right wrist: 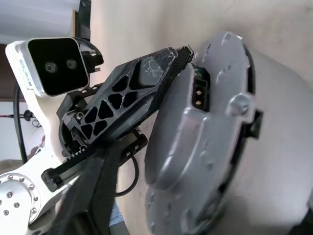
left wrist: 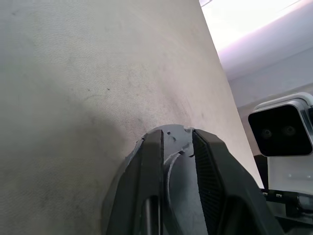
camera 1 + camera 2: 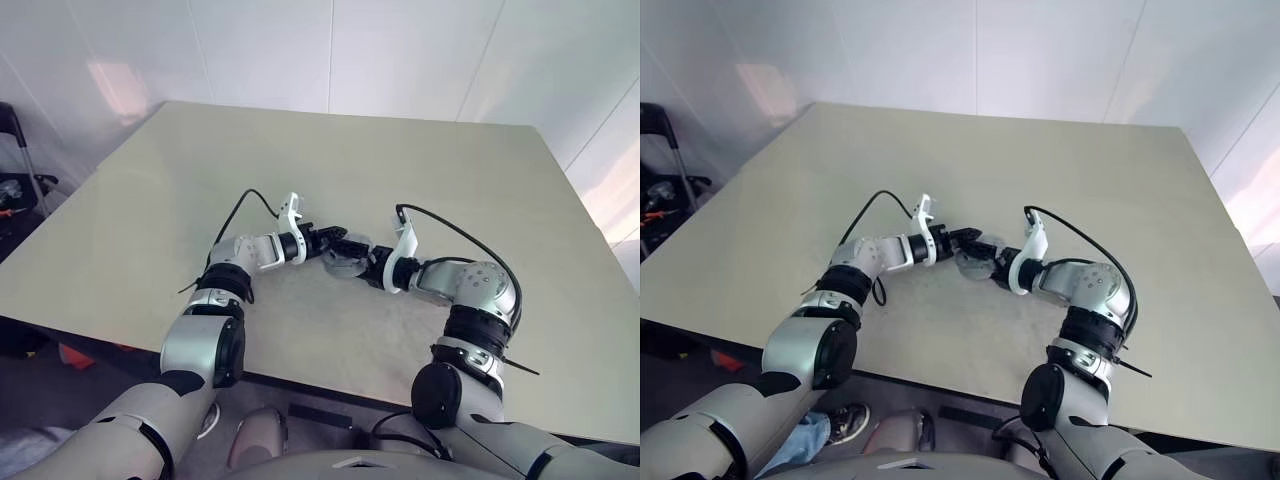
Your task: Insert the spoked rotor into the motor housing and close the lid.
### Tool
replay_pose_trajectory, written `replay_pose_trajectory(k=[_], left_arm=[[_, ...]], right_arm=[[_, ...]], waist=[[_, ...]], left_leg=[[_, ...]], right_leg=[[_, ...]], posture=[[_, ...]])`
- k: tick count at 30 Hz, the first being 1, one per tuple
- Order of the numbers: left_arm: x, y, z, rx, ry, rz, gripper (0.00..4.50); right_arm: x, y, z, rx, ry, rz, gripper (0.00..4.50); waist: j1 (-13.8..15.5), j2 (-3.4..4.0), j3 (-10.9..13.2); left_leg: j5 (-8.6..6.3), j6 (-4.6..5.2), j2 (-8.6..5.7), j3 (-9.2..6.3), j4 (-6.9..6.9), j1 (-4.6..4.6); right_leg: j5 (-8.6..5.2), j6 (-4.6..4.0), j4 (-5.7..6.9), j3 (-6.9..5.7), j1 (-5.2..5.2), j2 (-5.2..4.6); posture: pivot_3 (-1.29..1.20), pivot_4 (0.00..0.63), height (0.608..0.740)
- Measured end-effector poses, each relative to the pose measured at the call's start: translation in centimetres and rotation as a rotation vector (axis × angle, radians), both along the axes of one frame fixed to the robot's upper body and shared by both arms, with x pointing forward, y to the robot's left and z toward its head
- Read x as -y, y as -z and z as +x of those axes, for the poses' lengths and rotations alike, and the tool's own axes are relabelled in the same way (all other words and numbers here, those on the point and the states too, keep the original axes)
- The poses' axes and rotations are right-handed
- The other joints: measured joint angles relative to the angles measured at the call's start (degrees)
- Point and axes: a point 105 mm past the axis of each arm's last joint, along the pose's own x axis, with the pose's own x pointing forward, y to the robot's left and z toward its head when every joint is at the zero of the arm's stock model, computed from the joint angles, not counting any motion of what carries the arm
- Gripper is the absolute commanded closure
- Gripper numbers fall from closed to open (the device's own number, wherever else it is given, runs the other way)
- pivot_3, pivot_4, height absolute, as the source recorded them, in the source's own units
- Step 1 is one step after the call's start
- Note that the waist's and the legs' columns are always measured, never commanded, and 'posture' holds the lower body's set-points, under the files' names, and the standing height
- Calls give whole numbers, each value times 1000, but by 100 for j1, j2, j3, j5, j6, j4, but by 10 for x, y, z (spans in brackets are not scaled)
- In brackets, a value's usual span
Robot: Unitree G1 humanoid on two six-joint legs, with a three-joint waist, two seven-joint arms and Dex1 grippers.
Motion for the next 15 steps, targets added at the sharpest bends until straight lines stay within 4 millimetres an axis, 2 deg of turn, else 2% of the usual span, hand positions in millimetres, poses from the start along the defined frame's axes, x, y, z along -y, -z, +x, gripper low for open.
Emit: replay_pose_trajectory(k=[2, 3, 11, 15], left_arm=[[-1, 1, 0, 2, -5, 1, 3496], [-1, 1, 1, 4, -8, 4, 3496], [-2, 2, 2, 22, -33, -10, 3496], [-10, 3, 5, 13, -90, -73, 3496]], right_arm=[[1, 2, 2, -1, 10, -3, 2019], [2, 1, 3, 8, 14, -9, 2174], [6, 0, 6, 20, 23, -22, 2183], [16, -7, 18, 35, 103, 9, 2183]], waist=[[14, 0, 0], [33, 1, 0], [75, 1, 0], [72, 2, 7]], left_leg=[[0, 0, -1, 0, 0, 0], [0, 0, -1, 0, 0, 2], [2, -3, -1, 0, 6, 3], [4, -5, 0, 1, 15, -22]], right_leg=[[0, 0, 0, 0, 0, -1], [0, 0, 0, 0, 2, -1], [-1, -2, 6, 1, 4, -2], [-1, -3, 20, 1, -20, -2]], posture=[[0, 0, 740], [0, 0, 740], [0, 0, 740], [0, 0, 740]])
